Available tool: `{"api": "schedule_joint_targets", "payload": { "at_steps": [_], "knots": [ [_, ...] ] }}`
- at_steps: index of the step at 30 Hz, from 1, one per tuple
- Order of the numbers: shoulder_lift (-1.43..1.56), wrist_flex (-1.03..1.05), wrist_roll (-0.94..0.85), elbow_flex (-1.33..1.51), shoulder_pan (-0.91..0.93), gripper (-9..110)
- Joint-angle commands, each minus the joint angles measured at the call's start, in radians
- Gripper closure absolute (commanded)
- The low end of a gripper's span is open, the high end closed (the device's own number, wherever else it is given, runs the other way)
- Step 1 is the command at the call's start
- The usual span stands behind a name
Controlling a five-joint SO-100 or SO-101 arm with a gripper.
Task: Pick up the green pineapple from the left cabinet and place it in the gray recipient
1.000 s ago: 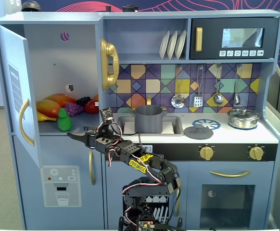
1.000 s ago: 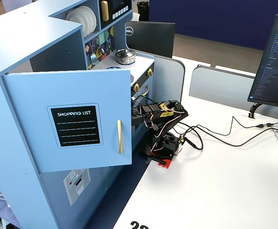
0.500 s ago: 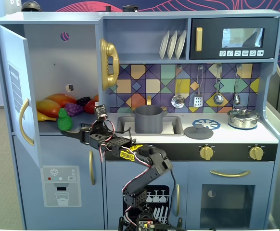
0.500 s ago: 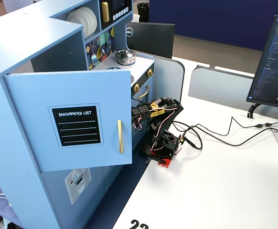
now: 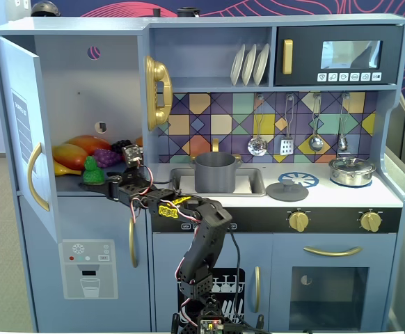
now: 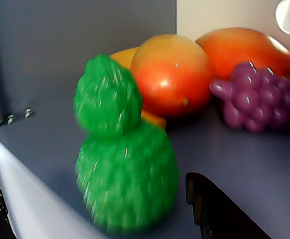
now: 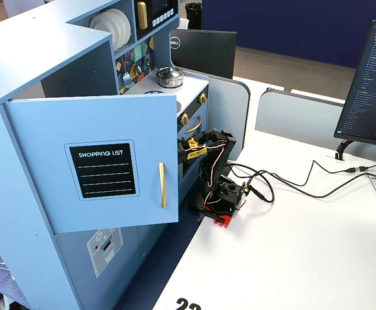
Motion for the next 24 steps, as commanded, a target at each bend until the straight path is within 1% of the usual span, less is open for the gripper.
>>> {"api": "schedule_joint_targets", "payload": {
  "at_steps": [1,5,6,7,8,9,10,14,18,21,24],
  "knots": [
    [-0.075,-0.049,-0.021,-0.149,0.021,60],
    [-0.169,-0.058,-0.037,-0.227,0.023,61],
    [-0.196,-0.069,-0.048,-0.249,0.02,63],
    [-0.221,-0.078,-0.072,-0.27,0.015,69],
    [-0.242,-0.084,-0.086,-0.288,0.011,80],
    [-0.259,-0.107,-0.06,-0.304,0.002,94],
    [-0.27,-0.124,-0.029,-0.316,-0.006,101],
    [-0.232,-0.13,-0.021,-0.337,-0.028,101],
    [-0.04,-0.074,-0.057,-0.256,-0.061,101],
    [0.12,-0.103,-0.077,-0.155,-0.078,101],
    [0.259,-0.193,-0.101,-0.049,-0.086,101]
  ]
}}
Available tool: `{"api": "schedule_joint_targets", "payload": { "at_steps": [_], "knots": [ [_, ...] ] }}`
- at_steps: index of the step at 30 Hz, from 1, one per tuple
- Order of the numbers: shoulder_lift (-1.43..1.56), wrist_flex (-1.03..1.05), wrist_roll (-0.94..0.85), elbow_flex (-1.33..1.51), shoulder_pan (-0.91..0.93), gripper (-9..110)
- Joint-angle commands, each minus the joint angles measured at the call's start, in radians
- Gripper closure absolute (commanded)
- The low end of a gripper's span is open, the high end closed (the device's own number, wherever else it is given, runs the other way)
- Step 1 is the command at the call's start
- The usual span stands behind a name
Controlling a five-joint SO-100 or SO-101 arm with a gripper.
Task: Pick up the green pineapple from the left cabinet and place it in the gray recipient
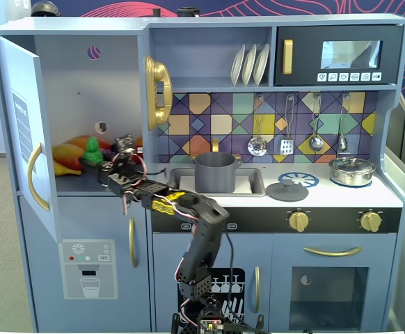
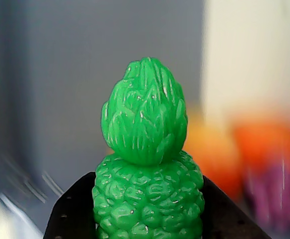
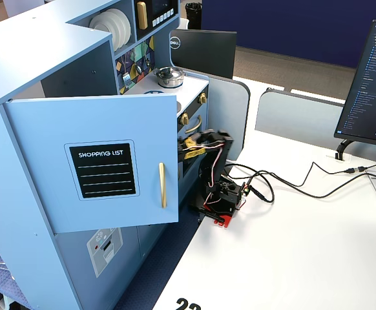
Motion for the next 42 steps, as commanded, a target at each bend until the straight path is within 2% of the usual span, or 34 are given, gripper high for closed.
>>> {"api": "schedule_joint_targets", "payload": {
  "at_steps": [1,8,16,20,25,30,34,36,40,42],
  "knots": [
    [0.265,-0.095,-0.046,0.075,-0.012,101],
    [0.535,-0.02,-0.13,0.137,0.058,101],
    [0.655,0.094,-0.12,0.014,0.302,101],
    [0.664,0.222,-0.067,-0.086,0.459,101],
    [0.601,0.525,0.023,-0.213,0.726,101],
    [0.472,0.769,0.038,-0.278,0.864,101],
    [0.337,0.841,0.021,-0.316,0.911,101],
    [0.275,0.802,-0.044,-0.293,0.927,101],
    [0.163,0.79,-0.064,-0.307,0.93,101],
    [0.14,0.818,-0.041,-0.316,0.928,93]
  ]
}}
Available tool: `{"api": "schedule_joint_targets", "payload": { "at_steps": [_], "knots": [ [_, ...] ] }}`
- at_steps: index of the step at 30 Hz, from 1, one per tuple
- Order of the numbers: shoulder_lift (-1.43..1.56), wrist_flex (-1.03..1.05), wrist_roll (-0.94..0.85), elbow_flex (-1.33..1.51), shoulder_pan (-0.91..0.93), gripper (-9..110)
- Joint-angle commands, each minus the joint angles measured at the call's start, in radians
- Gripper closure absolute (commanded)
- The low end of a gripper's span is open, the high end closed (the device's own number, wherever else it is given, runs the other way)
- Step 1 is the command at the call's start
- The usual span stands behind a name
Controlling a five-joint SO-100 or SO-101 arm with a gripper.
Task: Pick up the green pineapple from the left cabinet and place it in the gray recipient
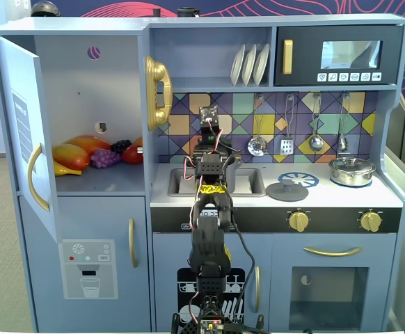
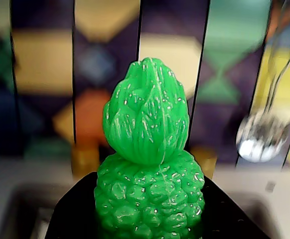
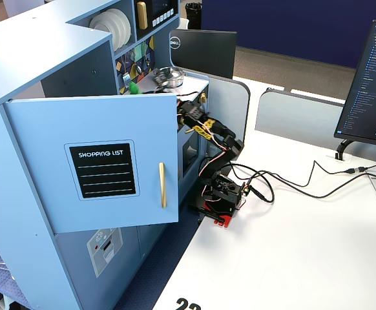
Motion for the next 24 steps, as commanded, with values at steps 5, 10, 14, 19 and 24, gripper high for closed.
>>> {"api": "schedule_joint_targets", "payload": {
  "at_steps": [5,10,14,19,24],
  "knots": [
    [-0.034,0.006,0.048,-0.089,-0.002,67],
    [0.029,0.133,0.037,-0.227,0.003,68],
    [0.252,0.594,0.012,-0.304,-0.052,93],
    [0.597,1.017,-0.094,0.008,-0.117,102],
    [0.666,1.207,0.063,0.353,-0.107,102]
  ]
}}
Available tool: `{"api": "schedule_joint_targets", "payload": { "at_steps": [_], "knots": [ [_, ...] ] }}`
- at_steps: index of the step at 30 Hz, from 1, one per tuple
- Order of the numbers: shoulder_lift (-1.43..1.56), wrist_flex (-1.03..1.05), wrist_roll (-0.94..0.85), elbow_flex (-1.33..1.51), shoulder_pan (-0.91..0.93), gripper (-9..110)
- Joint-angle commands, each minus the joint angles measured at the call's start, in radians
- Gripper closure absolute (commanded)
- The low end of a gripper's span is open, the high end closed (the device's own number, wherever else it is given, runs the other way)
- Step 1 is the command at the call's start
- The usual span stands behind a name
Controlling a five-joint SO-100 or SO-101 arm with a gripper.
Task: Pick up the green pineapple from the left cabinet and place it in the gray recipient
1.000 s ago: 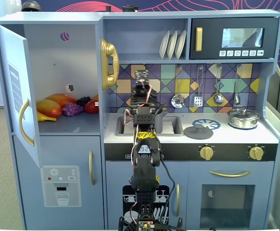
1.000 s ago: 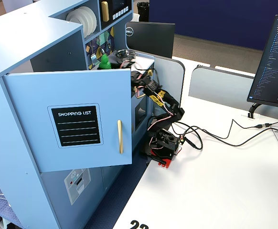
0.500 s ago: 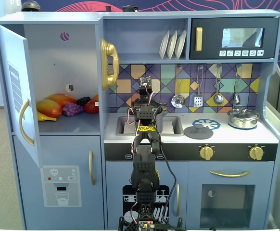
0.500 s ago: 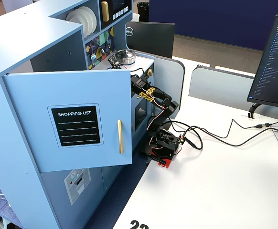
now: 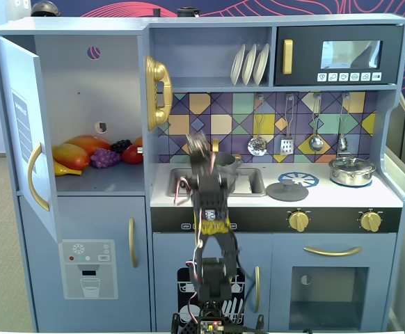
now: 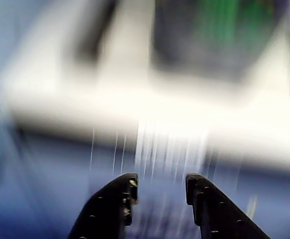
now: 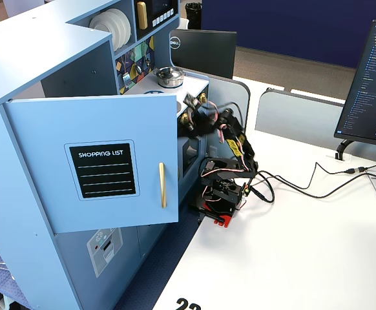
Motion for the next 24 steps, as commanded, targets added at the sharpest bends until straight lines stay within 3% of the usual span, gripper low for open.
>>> {"api": "schedule_joint_targets", "payload": {
  "at_steps": [1,6,16,21,24],
  "knots": [
    [0.058,0.046,0.095,0.311,-0.018,102],
    [0.084,-0.232,0.14,0.675,0.0,102],
    [0.094,-0.606,0.169,1.129,0.038,102],
    [0.178,-0.439,0.193,1.134,0.051,102],
    [0.356,-0.161,0.149,1.135,0.06,101]
  ]
}}
